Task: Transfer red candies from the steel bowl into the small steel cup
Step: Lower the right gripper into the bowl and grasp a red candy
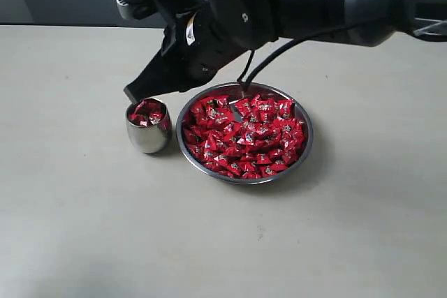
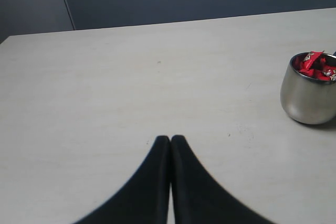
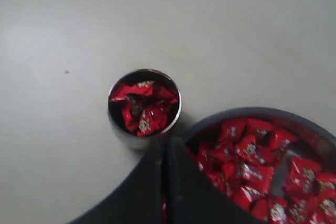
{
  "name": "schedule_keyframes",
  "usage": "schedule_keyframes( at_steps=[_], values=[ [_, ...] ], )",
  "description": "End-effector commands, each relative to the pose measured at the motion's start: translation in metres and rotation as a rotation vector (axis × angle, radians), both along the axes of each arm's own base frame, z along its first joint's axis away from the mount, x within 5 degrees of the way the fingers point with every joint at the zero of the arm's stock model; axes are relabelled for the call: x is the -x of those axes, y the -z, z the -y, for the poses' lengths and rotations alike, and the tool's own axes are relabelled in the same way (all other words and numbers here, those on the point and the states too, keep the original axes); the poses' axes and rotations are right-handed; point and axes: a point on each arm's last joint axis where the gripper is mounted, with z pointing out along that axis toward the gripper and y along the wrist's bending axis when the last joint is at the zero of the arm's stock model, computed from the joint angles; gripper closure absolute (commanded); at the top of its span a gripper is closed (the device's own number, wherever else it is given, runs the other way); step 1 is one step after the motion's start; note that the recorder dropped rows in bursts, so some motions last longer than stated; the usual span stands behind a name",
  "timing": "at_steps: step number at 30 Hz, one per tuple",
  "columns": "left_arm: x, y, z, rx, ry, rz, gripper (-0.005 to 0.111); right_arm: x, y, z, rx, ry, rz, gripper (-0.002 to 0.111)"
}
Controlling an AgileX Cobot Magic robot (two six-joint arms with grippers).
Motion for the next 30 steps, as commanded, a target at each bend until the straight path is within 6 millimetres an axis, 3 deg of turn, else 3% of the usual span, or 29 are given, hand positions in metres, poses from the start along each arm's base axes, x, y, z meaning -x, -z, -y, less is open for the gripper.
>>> schedule_keyframes(
  at_steps=[1,8,17,30],
  values=[
    [0.0,-0.004,0.0,-0.002,0.008,0.018,0.106,0.003,0.005,0.02,0.128,0.018,0.024,0.099],
    [0.0,-0.004,0.0,-0.002,0.008,0.018,0.106,-0.008,0.036,0.05,0.183,0.087,-0.02,0.067],
    [0.0,-0.004,0.0,-0.002,0.008,0.018,0.106,-0.034,0.07,0.077,0.161,0.209,-0.104,0.068],
    [0.0,-0.004,0.0,-0.002,0.008,0.018,0.106,-0.04,0.105,0.071,0.199,0.201,-0.136,0.068]
  ],
)
